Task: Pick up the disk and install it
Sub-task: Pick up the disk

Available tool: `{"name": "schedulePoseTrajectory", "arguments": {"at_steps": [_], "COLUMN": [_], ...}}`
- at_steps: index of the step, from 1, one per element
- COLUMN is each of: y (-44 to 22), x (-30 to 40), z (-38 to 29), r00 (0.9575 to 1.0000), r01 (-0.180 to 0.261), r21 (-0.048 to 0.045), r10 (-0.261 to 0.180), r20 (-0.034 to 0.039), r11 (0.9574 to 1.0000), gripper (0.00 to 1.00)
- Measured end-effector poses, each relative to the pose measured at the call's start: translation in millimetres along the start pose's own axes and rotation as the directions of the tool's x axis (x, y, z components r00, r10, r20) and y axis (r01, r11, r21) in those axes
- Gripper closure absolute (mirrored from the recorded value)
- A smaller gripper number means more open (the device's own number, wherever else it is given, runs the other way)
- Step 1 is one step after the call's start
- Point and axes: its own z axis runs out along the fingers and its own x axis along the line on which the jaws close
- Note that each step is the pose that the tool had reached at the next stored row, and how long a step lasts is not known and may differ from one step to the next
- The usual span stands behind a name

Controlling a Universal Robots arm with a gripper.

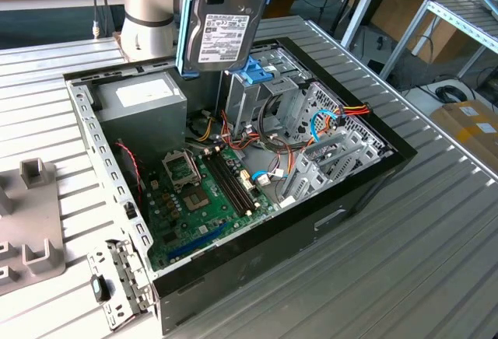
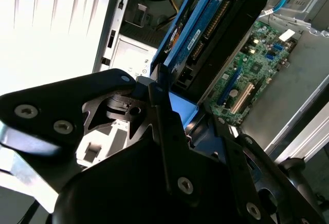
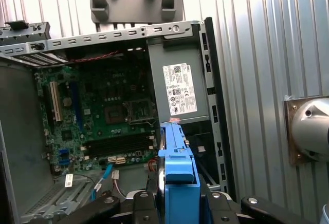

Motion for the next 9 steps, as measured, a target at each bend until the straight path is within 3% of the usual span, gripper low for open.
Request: {"name": "schedulePoseTrajectory", "arguments": {"at_steps": [9], "y": [-0.6], "x": [4.6], "z": [-0.2], "r00": [1.0], "r01": [0.0], "r21": [0.0], "r10": [0.0], "r20": [0.0001], "r11": [1.0], "gripper": [0.63]}}
